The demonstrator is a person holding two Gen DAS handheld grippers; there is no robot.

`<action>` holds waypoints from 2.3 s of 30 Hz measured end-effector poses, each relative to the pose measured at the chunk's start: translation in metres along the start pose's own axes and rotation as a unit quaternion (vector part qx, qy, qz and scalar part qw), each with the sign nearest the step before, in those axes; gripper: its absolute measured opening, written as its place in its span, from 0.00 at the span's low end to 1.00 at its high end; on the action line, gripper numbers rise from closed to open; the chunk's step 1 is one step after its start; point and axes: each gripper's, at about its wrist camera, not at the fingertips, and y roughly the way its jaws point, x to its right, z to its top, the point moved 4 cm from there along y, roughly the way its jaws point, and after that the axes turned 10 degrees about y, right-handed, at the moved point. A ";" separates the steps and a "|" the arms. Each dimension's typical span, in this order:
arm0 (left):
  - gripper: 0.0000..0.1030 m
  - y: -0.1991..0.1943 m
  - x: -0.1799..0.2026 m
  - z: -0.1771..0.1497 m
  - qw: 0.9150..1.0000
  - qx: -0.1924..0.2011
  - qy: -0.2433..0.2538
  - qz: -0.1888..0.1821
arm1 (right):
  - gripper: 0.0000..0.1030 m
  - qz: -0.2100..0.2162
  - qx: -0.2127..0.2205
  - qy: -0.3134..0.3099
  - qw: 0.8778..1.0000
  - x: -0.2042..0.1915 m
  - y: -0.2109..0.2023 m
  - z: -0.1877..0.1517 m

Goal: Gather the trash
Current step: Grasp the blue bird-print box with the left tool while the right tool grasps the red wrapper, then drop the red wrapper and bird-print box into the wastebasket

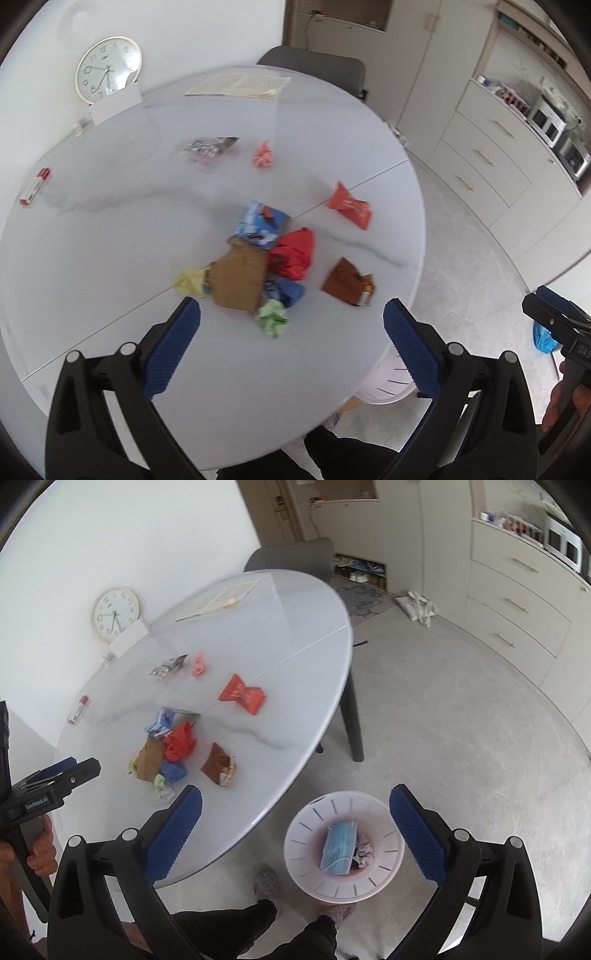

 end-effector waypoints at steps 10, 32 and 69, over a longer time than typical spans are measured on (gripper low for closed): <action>0.92 0.057 -0.045 0.015 1.000 -0.026 -0.008 0.006 | 0.98 0.012 -0.041 -0.054 0.998 -0.059 0.070 0.013; 0.49 0.195 -0.041 0.084 0.985 -0.139 0.063 -0.079 | 0.98 0.015 -0.084 -0.046 0.995 -0.071 0.161 0.070; 0.49 0.040 0.007 0.058 0.990 -0.026 0.060 -0.122 | 0.37 0.021 -0.070 -0.010 0.997 0.001 0.081 0.015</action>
